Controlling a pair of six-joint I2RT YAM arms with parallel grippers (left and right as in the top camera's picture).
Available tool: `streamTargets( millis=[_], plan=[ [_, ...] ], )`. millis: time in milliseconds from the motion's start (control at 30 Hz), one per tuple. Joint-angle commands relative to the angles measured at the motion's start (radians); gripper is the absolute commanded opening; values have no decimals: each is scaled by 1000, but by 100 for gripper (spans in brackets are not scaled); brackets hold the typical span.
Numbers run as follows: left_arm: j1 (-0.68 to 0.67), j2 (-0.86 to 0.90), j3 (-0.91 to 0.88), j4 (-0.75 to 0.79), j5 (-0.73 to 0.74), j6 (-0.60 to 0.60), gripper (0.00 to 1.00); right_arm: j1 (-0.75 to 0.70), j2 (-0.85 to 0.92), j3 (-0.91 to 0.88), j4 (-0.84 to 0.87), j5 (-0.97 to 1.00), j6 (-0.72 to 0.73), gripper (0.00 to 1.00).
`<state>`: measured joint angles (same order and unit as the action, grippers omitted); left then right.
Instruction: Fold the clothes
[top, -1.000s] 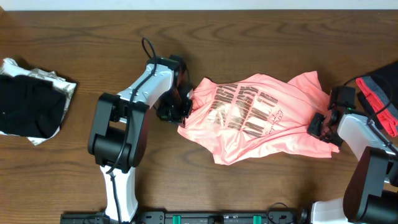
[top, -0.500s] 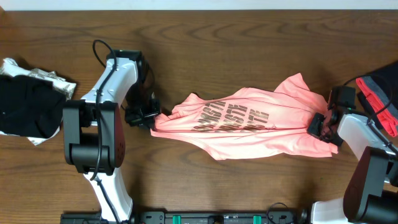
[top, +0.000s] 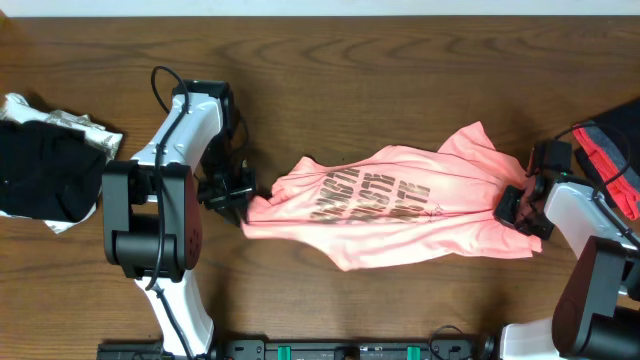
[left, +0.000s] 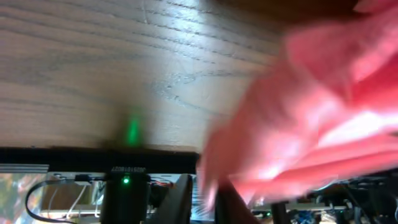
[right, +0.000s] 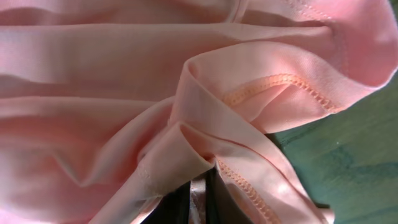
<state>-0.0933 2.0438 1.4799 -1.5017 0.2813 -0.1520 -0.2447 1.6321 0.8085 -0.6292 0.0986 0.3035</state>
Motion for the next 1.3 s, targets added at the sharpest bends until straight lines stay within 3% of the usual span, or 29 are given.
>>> streamTargets(
  millis=[0,133,300,467,633,933,1267],
  plan=[
    [2,-13,-6,-4,33,48,22,-10,30,6,-20,-95,2,11],
    [2,-14,-4,34,98,82,23,-10,0,103,-80,-137,-31,28],
    [2,-28,29,225,101,80,24,-10,-44,251,-161,-139,-48,45],
    [-21,-45,31,503,101,141,41,-10,-69,321,-163,-169,-85,57],
    [-83,-31,31,631,101,160,54,-10,-68,322,-177,-185,-111,58],
    [-208,-22,29,659,100,179,57,-10,-68,322,-201,-185,-110,59],
    [-218,75,29,681,87,186,58,-10,-68,322,-212,-185,-110,59]
  ],
)
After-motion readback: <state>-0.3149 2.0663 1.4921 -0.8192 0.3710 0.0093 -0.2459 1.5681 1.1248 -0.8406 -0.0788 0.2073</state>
